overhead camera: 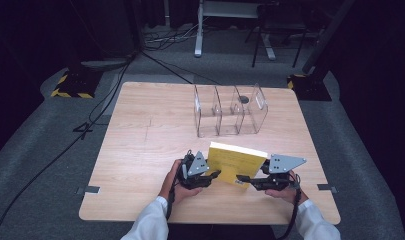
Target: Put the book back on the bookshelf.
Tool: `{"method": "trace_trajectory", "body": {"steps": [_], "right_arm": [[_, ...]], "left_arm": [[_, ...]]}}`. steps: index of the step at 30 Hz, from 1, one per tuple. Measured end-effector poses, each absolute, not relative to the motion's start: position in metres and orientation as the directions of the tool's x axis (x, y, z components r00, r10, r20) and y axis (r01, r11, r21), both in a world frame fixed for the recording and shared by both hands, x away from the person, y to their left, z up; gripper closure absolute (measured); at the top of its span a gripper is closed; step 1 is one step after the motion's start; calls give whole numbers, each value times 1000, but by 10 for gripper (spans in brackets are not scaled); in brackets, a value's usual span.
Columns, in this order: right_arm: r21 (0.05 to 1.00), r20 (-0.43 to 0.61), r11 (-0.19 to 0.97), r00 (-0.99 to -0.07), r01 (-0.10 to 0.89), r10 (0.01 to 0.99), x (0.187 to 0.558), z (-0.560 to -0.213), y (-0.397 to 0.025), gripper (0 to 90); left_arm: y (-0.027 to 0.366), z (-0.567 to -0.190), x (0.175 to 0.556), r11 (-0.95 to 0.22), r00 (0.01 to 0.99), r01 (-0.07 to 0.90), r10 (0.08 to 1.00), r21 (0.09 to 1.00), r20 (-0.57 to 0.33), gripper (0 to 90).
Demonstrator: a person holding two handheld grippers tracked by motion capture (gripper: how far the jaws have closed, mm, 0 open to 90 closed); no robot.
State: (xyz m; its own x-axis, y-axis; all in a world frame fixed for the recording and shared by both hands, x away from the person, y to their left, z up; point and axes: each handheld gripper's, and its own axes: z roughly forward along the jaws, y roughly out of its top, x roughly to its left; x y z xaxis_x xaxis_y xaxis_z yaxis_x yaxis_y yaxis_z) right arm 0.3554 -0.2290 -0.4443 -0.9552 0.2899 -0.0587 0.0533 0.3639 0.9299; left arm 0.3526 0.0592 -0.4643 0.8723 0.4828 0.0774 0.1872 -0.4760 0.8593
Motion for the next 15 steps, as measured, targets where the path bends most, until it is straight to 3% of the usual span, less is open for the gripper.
{"method": "trace_trajectory", "body": {"steps": [5, 8, 15], "right_arm": [[924, -61, 377, -954, 57, 293, 356, -448, -225, 587], [923, -81, 382, -940, 55, 331, 355, -451, -220, 699], [936, -59, 345, -933, 72, 355, 352, -455, -216, 688]], "left_arm": [[61, -465, 352, -473, 879, 176, 470, 863, 78, 530], [62, -465, 349, -489, 881, 169, 465, 856, 92, 513], [61, -464, 347, -507, 874, 172, 475, 845, 107, 489]]}}
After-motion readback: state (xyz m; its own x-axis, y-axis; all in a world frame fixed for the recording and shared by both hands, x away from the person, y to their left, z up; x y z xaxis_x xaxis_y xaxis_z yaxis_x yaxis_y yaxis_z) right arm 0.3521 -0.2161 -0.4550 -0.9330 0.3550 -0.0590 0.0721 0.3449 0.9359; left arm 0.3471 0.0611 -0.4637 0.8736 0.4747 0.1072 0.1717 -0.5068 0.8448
